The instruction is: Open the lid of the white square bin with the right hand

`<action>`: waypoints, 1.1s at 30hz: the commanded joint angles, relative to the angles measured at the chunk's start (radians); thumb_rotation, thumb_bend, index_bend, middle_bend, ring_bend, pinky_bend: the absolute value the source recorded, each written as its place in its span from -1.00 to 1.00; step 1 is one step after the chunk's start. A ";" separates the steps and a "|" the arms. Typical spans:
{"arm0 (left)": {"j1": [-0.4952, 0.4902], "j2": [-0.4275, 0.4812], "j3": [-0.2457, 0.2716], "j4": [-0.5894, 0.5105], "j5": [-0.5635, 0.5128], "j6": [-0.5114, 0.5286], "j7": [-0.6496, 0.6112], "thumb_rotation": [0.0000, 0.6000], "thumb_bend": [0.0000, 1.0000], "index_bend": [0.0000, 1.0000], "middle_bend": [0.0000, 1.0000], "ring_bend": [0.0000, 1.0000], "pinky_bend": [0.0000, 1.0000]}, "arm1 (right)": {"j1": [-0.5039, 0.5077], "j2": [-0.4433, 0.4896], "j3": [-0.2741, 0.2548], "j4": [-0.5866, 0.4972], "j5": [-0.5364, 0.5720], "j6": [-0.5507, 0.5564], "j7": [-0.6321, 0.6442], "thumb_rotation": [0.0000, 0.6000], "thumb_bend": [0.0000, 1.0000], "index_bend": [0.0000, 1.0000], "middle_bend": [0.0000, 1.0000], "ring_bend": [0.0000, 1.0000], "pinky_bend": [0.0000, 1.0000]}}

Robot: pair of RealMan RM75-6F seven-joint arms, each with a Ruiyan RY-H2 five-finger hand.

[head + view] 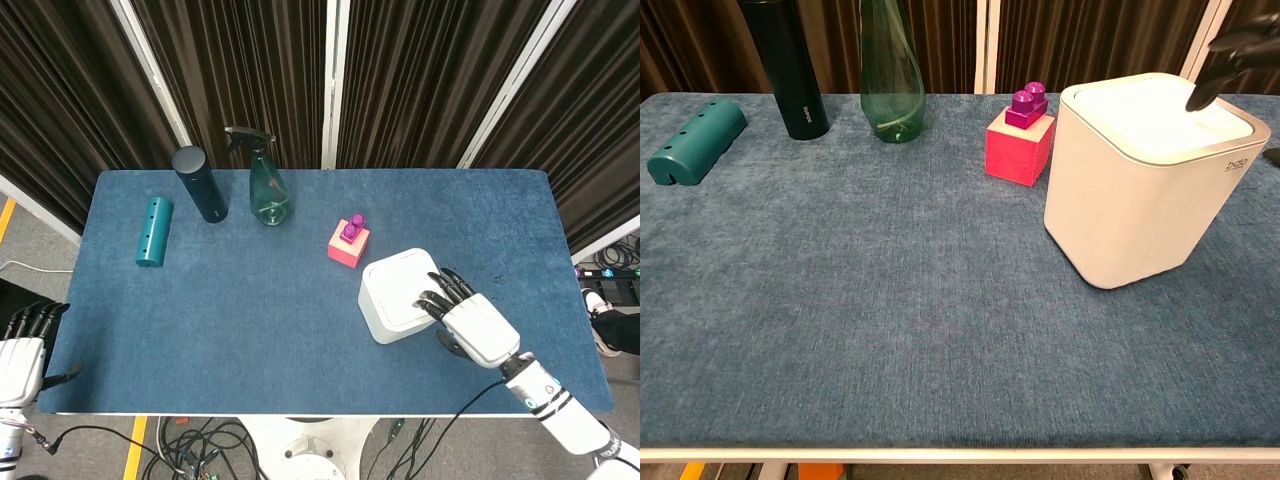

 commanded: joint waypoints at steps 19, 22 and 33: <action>0.002 -0.006 -0.004 0.017 0.007 0.010 -0.020 1.00 -1.00 -0.68 -0.73 -0.84 -0.76 | -0.049 -0.032 -0.031 0.017 0.011 0.128 -0.053 1.00 -0.27 -0.47 -0.49 -1.00 -1.00; 0.000 -0.007 -0.003 0.015 0.012 0.011 -0.019 1.00 -1.00 -0.68 -0.73 -0.84 -0.76 | -0.077 -0.019 -0.035 0.025 0.025 0.170 -0.034 1.00 -0.27 -0.60 -0.56 -1.00 -1.00; 0.005 0.000 -0.003 0.005 0.015 0.022 -0.014 1.00 -1.00 -0.68 -0.73 -0.84 -0.76 | -0.265 -0.055 -0.099 0.138 0.052 0.400 0.082 1.00 -0.27 -0.98 -0.86 -1.00 -1.00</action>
